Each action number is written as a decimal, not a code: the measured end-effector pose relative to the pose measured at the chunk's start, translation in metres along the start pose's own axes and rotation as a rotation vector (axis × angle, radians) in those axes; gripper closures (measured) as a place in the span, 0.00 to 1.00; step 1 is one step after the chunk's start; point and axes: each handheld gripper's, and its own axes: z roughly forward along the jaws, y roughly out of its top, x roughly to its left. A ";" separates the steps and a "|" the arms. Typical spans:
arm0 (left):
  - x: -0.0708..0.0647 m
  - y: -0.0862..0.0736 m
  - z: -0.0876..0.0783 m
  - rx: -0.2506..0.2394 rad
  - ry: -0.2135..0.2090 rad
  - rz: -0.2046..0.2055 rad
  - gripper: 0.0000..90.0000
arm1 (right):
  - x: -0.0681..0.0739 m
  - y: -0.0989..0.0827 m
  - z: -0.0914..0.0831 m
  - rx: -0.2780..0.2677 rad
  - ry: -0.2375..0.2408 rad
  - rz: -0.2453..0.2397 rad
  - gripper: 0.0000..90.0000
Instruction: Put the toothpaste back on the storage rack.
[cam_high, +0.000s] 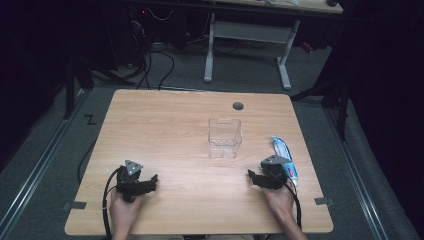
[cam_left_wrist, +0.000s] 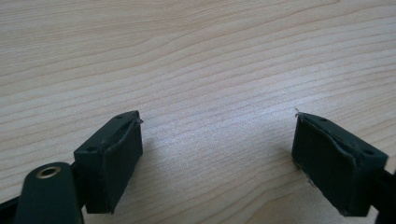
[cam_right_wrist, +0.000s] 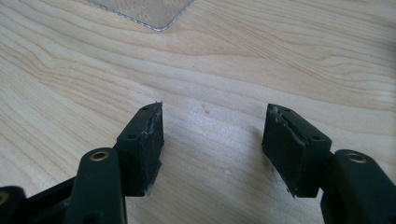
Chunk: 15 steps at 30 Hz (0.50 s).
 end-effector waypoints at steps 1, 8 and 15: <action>0.000 0.000 0.000 0.000 0.000 0.000 0.18 | 0.000 0.000 -0.001 0.003 0.002 0.006 0.44; 0.000 0.000 0.000 0.000 0.001 0.001 0.18 | -0.001 -0.001 -0.015 -0.042 0.009 0.013 0.48; 0.000 0.000 0.000 0.002 0.001 0.000 0.18 | 0.000 -0.007 -0.019 -0.047 0.006 0.002 0.50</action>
